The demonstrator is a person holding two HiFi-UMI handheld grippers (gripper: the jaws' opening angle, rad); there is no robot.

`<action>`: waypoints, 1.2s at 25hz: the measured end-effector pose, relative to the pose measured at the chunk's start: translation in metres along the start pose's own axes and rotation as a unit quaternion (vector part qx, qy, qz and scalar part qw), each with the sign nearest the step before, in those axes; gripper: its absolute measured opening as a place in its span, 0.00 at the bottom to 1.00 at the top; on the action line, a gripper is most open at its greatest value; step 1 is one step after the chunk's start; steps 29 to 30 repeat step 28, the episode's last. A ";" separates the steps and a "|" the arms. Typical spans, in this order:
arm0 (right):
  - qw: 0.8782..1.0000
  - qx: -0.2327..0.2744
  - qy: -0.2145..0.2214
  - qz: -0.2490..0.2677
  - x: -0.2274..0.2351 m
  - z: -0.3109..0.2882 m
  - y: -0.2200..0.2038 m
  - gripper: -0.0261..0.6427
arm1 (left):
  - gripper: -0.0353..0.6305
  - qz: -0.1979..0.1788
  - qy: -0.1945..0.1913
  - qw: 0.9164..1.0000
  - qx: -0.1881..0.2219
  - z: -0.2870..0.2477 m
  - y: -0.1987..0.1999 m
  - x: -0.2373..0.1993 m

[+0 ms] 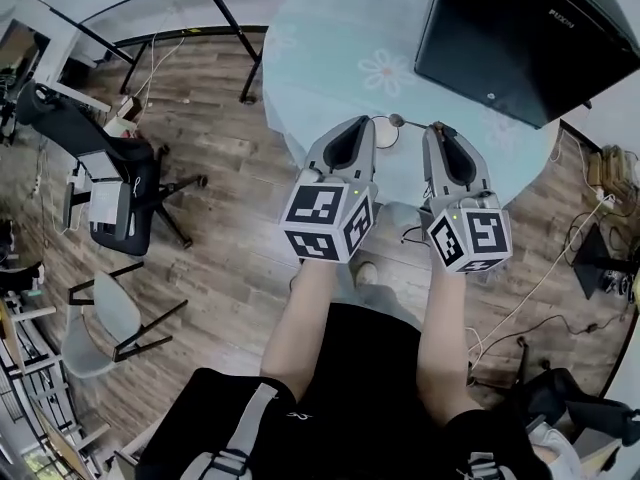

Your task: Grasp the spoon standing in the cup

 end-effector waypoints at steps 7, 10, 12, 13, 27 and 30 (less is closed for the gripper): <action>0.999 0.026 0.024 0.015 -0.002 0.023 0.033 0.11 | 0.05 -0.019 0.003 0.999 0.036 0.022 0.021 0.023; 0.999 0.037 0.030 0.026 -0.006 0.031 0.046 0.11 | 0.05 -0.022 0.005 0.998 0.052 0.030 0.030 0.029; 0.998 0.041 0.031 0.029 -0.009 0.035 0.051 0.11 | 0.05 -0.025 0.002 0.998 0.056 0.036 0.033 0.032; 0.998 0.044 0.031 0.030 -0.009 0.037 0.053 0.11 | 0.05 -0.026 0.001 0.998 0.058 0.038 0.034 0.034; 0.997 0.064 0.041 0.036 -0.007 0.048 0.068 0.11 | 0.05 -0.044 0.004 0.996 0.074 0.050 0.047 0.049; 0.996 0.064 0.041 0.036 -0.008 0.050 0.069 0.11 | 0.05 -0.045 0.004 0.996 0.074 0.051 0.047 0.050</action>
Point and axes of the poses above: the fingertips, and each gripper's own axes: z backward along the fingers, x to its right, y out of its top, the point moved 9 cm from there along z, backward along the fingers, and after that the axes turned 1 degree about x, right-handed, at the moved point
